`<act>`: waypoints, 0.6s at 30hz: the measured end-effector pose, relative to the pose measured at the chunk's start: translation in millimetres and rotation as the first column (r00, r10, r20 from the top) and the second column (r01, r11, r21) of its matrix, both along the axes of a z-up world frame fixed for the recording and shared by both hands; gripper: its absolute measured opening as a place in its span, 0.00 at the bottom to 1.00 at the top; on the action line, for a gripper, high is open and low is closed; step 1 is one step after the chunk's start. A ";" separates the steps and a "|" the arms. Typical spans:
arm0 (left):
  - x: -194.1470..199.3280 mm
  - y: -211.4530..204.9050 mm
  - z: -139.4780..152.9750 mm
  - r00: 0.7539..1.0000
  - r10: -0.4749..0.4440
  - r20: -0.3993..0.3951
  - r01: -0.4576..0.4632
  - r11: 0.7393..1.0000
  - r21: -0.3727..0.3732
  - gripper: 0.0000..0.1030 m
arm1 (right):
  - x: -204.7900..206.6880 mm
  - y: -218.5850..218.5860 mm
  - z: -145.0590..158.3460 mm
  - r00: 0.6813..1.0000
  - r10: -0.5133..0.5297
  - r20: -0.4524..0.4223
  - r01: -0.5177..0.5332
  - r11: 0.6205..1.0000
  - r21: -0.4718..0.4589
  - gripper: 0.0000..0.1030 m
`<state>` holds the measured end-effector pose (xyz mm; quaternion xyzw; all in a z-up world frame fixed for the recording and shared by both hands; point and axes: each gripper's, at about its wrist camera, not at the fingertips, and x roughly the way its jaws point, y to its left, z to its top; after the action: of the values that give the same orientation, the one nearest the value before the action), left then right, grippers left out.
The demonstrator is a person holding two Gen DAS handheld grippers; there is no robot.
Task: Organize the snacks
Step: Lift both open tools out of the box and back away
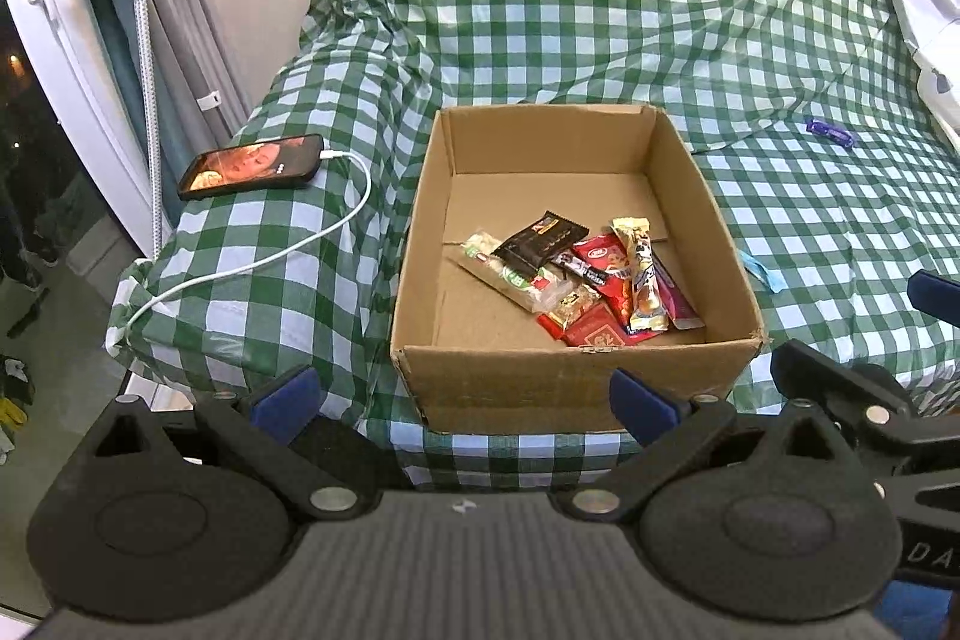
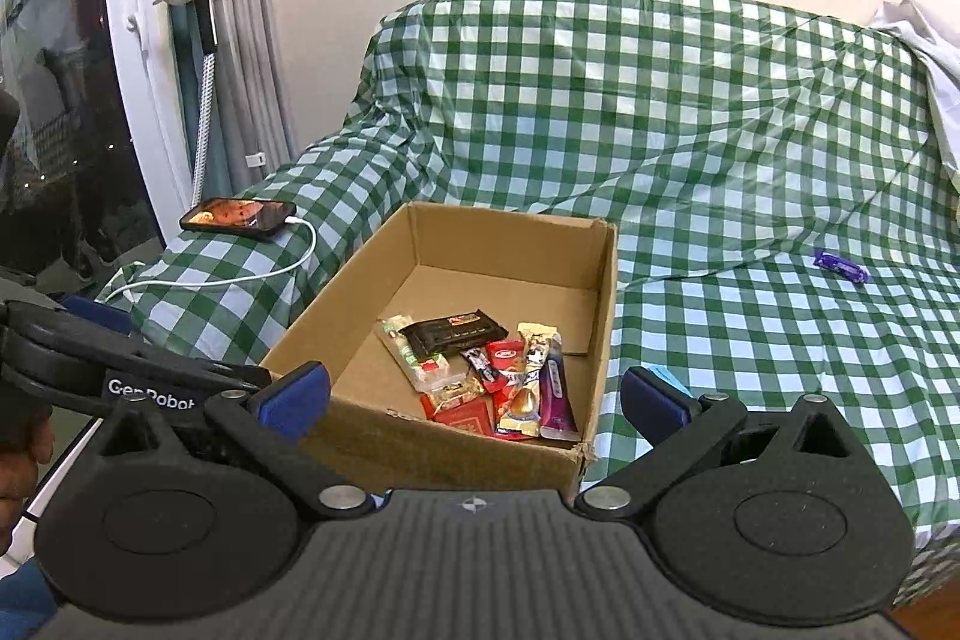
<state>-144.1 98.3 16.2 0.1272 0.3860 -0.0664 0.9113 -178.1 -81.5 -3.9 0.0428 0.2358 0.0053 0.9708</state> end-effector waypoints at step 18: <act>-3.6 -4.5 3.8 1.000 -0.008 0.004 0.008 1.000 0.016 1.00 | -9.5 0.8 3.9 1.000 -0.005 0.017 0.005 1.000 -0.004 0.99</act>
<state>-147.7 93.8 20.0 0.1364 0.3839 -0.0667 0.9108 -187.6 -80.7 0.0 0.0413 0.2275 0.0028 0.9729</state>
